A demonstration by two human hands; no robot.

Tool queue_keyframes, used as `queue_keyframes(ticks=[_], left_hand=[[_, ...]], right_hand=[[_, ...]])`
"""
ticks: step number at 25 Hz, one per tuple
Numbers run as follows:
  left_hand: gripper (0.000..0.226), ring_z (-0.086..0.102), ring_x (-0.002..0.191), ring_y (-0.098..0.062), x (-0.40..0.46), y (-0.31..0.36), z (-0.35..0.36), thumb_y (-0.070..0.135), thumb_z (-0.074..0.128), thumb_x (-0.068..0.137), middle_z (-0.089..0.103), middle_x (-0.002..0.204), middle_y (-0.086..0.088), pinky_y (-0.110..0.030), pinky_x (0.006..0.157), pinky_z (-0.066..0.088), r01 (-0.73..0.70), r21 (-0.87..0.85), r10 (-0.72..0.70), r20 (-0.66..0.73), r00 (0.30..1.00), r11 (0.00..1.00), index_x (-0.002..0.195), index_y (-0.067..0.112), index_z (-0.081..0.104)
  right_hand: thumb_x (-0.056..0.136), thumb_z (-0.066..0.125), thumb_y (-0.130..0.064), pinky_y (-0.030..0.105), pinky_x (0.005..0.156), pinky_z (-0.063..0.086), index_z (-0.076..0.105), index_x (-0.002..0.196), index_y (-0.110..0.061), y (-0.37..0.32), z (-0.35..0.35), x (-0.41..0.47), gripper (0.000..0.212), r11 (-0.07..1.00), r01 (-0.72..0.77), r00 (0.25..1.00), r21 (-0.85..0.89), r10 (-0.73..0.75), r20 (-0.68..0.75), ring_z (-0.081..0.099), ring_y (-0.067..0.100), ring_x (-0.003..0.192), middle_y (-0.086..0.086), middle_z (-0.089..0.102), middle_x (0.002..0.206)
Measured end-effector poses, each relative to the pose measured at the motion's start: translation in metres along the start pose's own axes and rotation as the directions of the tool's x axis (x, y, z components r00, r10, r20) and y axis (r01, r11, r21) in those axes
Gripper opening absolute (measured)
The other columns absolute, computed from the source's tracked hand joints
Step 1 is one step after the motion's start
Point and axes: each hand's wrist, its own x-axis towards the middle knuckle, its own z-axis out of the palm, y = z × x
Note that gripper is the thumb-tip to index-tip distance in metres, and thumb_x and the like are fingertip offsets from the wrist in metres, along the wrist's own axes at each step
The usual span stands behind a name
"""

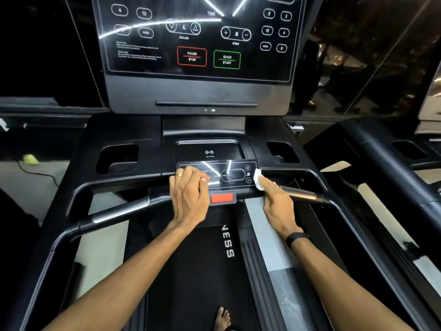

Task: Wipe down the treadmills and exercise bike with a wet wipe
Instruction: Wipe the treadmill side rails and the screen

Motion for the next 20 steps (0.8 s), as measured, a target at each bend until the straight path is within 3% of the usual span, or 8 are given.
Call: queue_keyframes(ticks=[2, 3, 5, 7, 9, 12, 16, 20], left_hand=[[0.022, 0.047, 0.079, -0.019, 0.006, 0.006, 0.001, 0.016, 0.045, 0.091, 0.059, 0.082, 0.004, -0.036, 0.074, 0.031, -0.009, -0.022, 0.009, 0.003, 1.0, 1.0, 0.078, 0.017, 0.064], [0.022, 0.047, 0.079, -0.018, 0.011, 0.011, 0.002, 0.016, 0.046, 0.09, 0.059, 0.083, 0.004, -0.035, 0.075, 0.031, -0.018, -0.032, 0.018, 0.007, 1.0, 0.999, 0.078, 0.017, 0.064], [0.019, 0.046, 0.08, -0.017, 0.021, 0.019, 0.006, 0.016, 0.05, 0.089, 0.059, 0.084, 0.005, -0.033, 0.076, 0.029, -0.039, -0.037, 0.04, 0.025, 0.999, 0.999, 0.078, 0.019, 0.065], [0.016, 0.047, 0.081, -0.017, 0.03, 0.027, 0.01, 0.017, 0.053, 0.087, 0.06, 0.084, 0.007, -0.032, 0.076, 0.029, -0.052, -0.035, 0.053, 0.03, 0.998, 0.998, 0.078, 0.019, 0.066], [0.016, 0.048, 0.082, -0.016, 0.04, 0.034, 0.016, 0.018, 0.054, 0.086, 0.06, 0.084, 0.008, -0.032, 0.076, 0.029, -0.061, -0.051, 0.063, 0.036, 0.997, 0.997, 0.078, 0.021, 0.067], [0.019, 0.047, 0.081, -0.015, 0.053, 0.036, 0.024, 0.022, 0.051, 0.086, 0.06, 0.082, 0.01, -0.032, 0.077, 0.03, -0.081, -0.06, 0.083, 0.047, 0.995, 0.995, 0.078, 0.022, 0.068], [0.02, 0.049, 0.079, -0.016, 0.071, 0.031, 0.037, 0.024, 0.048, 0.086, 0.06, 0.081, 0.01, -0.033, 0.078, 0.03, -0.092, -0.057, 0.096, 0.068, 0.993, 0.994, 0.079, 0.023, 0.067], [0.018, 0.049, 0.079, -0.015, 0.098, 0.03, 0.063, 0.022, 0.051, 0.085, 0.061, 0.08, 0.01, -0.034, 0.077, 0.031, -0.104, -0.048, 0.108, 0.077, 0.991, 0.993, 0.08, 0.023, 0.068]], right_hand=[[0.091, 0.047, 0.008, 0.027, 0.099, 0.047, 0.068, 0.125, -0.007, -0.012, -0.007, 0.016, 0.043, 0.988, -0.087, 0.994, 0.127, 0.094, -0.052, 0.067, 0.022, 0.109, 0.006, 0.073, 0.117], [0.092, 0.048, 0.007, 0.028, 0.087, 0.049, 0.071, 0.118, -0.006, -0.018, -0.011, 0.025, 0.037, 0.974, -0.132, 0.986, 0.184, 0.148, -0.077, 0.068, 0.02, 0.097, 0.006, 0.075, 0.104], [0.092, 0.047, 0.009, 0.027, 0.071, 0.043, 0.073, 0.104, -0.004, -0.027, -0.015, 0.041, 0.03, 0.93, -0.221, 0.96, 0.294, 0.26, -0.103, 0.061, 0.017, 0.078, 0.005, 0.069, 0.083], [0.092, 0.047, 0.009, 0.024, 0.065, 0.04, 0.071, 0.094, -0.003, -0.032, -0.016, 0.054, 0.027, 0.869, -0.274, 0.934, 0.413, 0.342, -0.101, 0.052, 0.012, 0.07, 0.002, 0.062, 0.076], [0.094, 0.047, 0.009, 0.016, 0.06, 0.039, 0.073, 0.097, -0.006, -0.036, -0.017, 0.063, 0.03, 0.799, -0.306, 0.913, 0.518, 0.4, -0.079, 0.049, 0.009, 0.068, -0.001, 0.061, 0.076], [0.095, 0.047, 0.008, 0.015, 0.067, 0.045, 0.074, 0.103, -0.007, -0.039, -0.019, 0.079, 0.032, 0.719, -0.309, 0.903, 0.622, 0.427, -0.044, 0.057, 0.01, 0.076, -0.001, 0.069, 0.084], [0.097, 0.048, 0.005, 0.037, 0.082, 0.058, 0.073, 0.093, -0.015, -0.043, -0.009, 0.105, 0.032, 0.597, -0.326, 0.889, 0.733, 0.458, 0.022, 0.07, 0.02, 0.089, 0.01, 0.075, 0.095], [0.101, 0.046, 0.004, 0.024, 0.07, 0.058, 0.069, 0.092, -0.022, -0.046, 0.003, 0.14, 0.036, 0.517, -0.316, 0.896, 0.796, 0.438, 0.072, 0.07, 0.016, 0.087, 0.005, 0.072, 0.094]])
